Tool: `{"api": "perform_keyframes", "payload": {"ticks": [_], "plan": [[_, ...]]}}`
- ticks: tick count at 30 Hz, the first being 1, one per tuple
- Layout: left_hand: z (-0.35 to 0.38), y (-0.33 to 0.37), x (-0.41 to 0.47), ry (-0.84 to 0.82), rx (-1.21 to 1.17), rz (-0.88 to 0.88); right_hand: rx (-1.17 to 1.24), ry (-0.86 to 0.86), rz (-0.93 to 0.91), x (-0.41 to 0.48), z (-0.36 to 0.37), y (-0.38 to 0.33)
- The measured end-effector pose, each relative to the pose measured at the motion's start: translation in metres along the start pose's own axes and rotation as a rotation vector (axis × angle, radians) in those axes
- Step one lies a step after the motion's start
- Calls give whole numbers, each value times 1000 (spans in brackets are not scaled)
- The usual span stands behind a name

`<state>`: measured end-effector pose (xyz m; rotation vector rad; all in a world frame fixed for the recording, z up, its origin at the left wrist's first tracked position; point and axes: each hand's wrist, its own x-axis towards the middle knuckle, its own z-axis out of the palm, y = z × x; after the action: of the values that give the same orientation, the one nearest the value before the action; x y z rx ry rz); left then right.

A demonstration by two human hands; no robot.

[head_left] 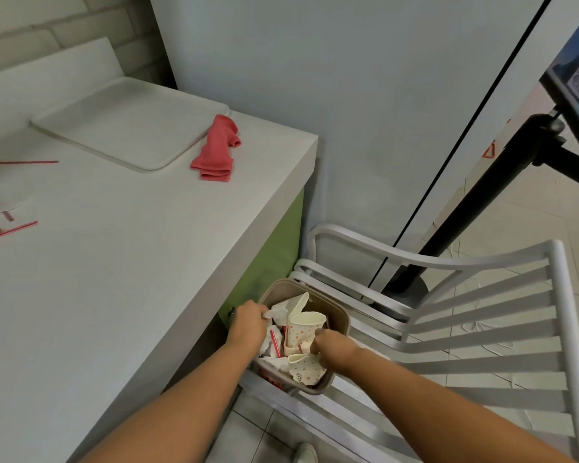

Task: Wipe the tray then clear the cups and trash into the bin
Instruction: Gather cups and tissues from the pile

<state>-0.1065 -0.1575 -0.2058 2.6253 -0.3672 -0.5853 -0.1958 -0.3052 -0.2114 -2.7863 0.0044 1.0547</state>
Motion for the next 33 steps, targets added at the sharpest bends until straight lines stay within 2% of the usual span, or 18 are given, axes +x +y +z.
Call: {"api": "perform_keyframes", "payload": {"ticks": [3,9,14,21,24,26,29,33], "plan": [[6,-6,0,-22,41,-12,-3,-8,14,2,1,0],[9,-1,-4,-284,27,-93,-25,-40,31,-2,-5,1],[-8,9,-4,-270,17,-89,-119,-63,54,-4,-28,-2],[-42,40,-9,-263,186,-24,-107,-79,81,-18,-94,-26],[-67,56,-15,-177,172,62,-104,-124,91,-22,-125,-38],[-91,64,-21,-44,117,148,-119,-141,94,-23,-148,-46],[-131,62,-31,204,-18,237,-130,-75,62,-28,-186,-65],[-177,42,-37,440,-86,217,-147,42,-27,-40,-228,-102]]}}
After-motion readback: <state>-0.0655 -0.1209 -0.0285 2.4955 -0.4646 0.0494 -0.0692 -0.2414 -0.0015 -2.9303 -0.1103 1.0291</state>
